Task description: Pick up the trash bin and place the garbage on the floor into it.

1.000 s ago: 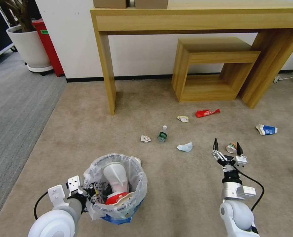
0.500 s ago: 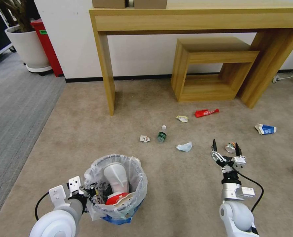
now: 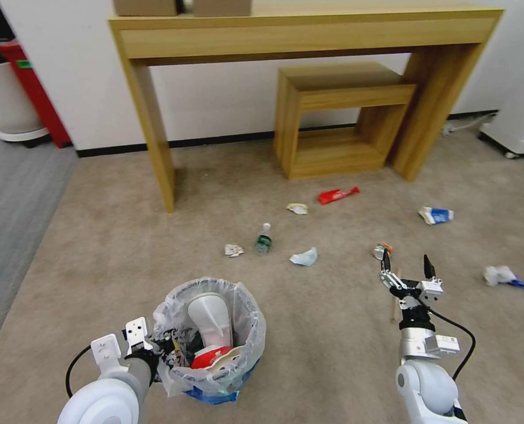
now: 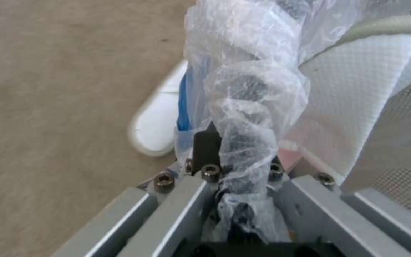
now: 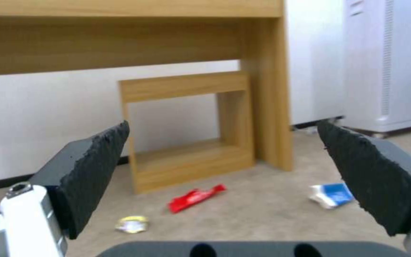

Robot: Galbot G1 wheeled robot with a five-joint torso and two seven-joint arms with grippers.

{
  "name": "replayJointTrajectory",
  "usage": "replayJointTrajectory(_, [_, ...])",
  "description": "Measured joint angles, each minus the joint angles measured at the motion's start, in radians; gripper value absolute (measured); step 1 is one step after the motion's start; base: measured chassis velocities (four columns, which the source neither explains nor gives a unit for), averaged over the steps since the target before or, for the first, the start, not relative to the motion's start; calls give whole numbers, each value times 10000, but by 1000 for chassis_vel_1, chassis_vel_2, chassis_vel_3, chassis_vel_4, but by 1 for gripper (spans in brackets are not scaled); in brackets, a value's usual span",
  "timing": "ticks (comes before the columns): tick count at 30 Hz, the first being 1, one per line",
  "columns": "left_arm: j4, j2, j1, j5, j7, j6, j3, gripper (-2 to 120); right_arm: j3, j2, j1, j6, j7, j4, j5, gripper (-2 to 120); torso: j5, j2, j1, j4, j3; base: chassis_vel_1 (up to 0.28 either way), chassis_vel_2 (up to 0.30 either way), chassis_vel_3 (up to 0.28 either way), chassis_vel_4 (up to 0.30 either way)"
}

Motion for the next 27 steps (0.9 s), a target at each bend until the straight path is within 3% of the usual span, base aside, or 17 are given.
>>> replayJointTrajectory(27, [-185,-68,268,333,-21,-68,5,0,-1,61,-64,203,-7,-57,-351,100,0,0,0,1,0,-20,-21,-16,-16])
